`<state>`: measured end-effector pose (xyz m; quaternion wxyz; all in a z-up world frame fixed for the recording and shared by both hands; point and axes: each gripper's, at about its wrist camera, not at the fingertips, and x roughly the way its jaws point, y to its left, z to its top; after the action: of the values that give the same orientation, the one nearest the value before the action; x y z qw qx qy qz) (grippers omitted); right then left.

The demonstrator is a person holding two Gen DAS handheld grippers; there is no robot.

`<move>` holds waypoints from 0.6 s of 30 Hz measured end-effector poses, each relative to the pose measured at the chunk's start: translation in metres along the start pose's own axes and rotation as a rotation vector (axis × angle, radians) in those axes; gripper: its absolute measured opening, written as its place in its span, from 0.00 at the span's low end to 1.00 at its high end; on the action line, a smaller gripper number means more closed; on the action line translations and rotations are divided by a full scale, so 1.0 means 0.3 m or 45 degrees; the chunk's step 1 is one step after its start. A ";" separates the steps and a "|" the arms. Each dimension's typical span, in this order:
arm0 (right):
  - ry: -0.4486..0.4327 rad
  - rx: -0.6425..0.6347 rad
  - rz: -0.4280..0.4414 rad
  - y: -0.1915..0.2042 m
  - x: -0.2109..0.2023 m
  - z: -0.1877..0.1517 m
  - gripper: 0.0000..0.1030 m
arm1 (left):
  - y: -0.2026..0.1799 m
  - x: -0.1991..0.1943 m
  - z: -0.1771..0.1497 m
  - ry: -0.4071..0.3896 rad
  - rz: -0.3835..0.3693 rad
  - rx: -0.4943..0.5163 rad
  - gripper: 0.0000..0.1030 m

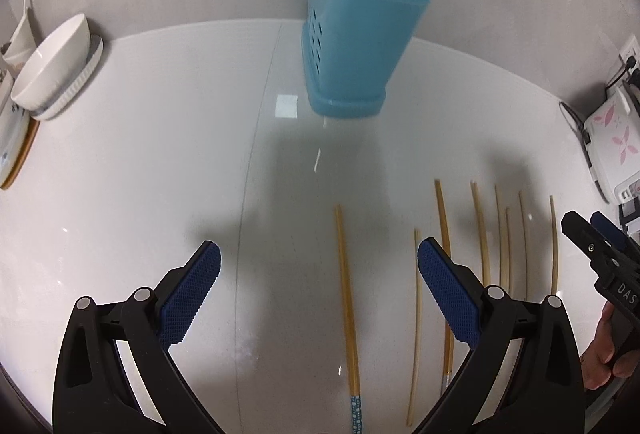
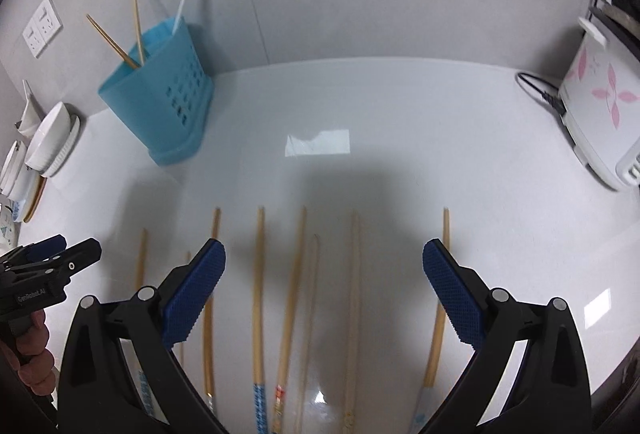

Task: Organize utensils
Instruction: 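Lower the left tool and close it on another blue-patterned chopstick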

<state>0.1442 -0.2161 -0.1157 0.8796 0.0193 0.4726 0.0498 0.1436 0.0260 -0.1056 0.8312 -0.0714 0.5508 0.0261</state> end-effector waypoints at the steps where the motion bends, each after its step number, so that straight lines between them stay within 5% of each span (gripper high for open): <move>1: 0.014 0.001 -0.004 -0.006 0.007 -0.010 0.90 | 0.001 0.011 -0.012 0.012 0.004 0.000 0.94; 18: 0.353 -0.013 -0.100 -0.058 0.126 -0.193 0.51 | 0.003 0.106 -0.178 0.198 0.107 -0.015 0.93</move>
<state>0.1179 -0.2301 -0.1805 0.8073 -0.0109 0.5897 0.0198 0.1072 0.0180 -0.1554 0.7837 -0.0549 0.6159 0.0584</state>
